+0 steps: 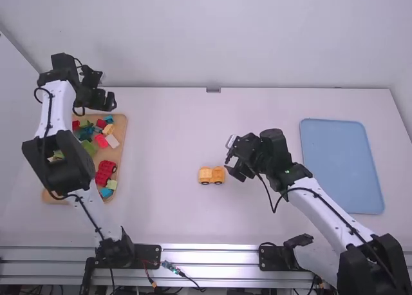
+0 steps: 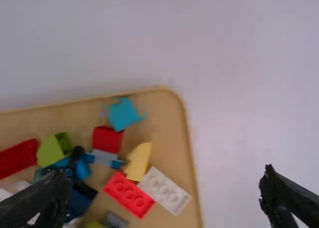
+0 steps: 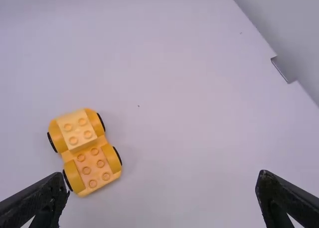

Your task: Assemble lego blocks to make yellow taxi

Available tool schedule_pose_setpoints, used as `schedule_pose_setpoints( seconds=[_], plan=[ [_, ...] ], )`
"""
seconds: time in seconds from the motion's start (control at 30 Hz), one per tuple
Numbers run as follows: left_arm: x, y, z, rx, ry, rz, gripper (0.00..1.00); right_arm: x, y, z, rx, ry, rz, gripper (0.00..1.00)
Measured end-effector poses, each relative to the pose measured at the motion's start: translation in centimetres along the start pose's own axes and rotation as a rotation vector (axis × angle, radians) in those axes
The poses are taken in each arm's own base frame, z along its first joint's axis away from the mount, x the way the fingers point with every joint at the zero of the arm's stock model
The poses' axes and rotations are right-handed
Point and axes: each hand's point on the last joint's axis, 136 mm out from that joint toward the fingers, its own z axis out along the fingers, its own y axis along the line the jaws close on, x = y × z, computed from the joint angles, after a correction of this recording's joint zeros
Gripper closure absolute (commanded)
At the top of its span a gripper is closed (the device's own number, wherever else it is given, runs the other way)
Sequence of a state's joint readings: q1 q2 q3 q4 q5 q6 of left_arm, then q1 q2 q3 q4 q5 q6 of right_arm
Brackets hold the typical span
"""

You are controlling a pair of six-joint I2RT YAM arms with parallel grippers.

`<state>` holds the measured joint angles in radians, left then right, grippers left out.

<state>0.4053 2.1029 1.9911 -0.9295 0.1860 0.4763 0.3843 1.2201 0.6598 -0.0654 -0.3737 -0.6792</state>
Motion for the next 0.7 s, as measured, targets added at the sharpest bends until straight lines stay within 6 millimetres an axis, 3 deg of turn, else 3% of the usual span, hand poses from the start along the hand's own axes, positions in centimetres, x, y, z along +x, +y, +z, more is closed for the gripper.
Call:
schedule_pose_setpoints(
  seconds=[0.1, 0.13, 0.33, 0.4, 0.47, 0.7],
  plan=[
    [1.3, 1.3, 1.0, -0.023, 0.047, 0.028, 0.11, 0.1, 0.1, 0.0, -0.002, 0.004, 0.003, 0.01],
    [2.0, 1.7, 1.3, -0.023, 0.072, 0.042, 0.16, 0.1, 0.0, 0.0, -0.001, 0.003, 0.003, 0.01],
    [3.5, 3.4, 2.7, -0.034, 0.112, 0.079, 0.22, -0.1, 0.0, 0.0, 0.002, -0.001, -0.002, 0.01],
    [3.9, 3.6, 3.4, -0.029, 0.123, 0.105, 0.25, -0.1, 0.1, 0.1, 0.000, -0.001, -0.007, 0.01],
    [4.0, 3.9, 4.0, -0.030, 0.124, 0.124, 0.34, -0.2, 0.3, 0.1, -0.004, -0.002, -0.011, 0.01],
    [4.7, 4.3, 6.9, -0.045, 0.098, 0.173, 0.41, -0.3, 0.3, 0.1, -0.004, -0.002, -0.013, 0.01]
  ],
)
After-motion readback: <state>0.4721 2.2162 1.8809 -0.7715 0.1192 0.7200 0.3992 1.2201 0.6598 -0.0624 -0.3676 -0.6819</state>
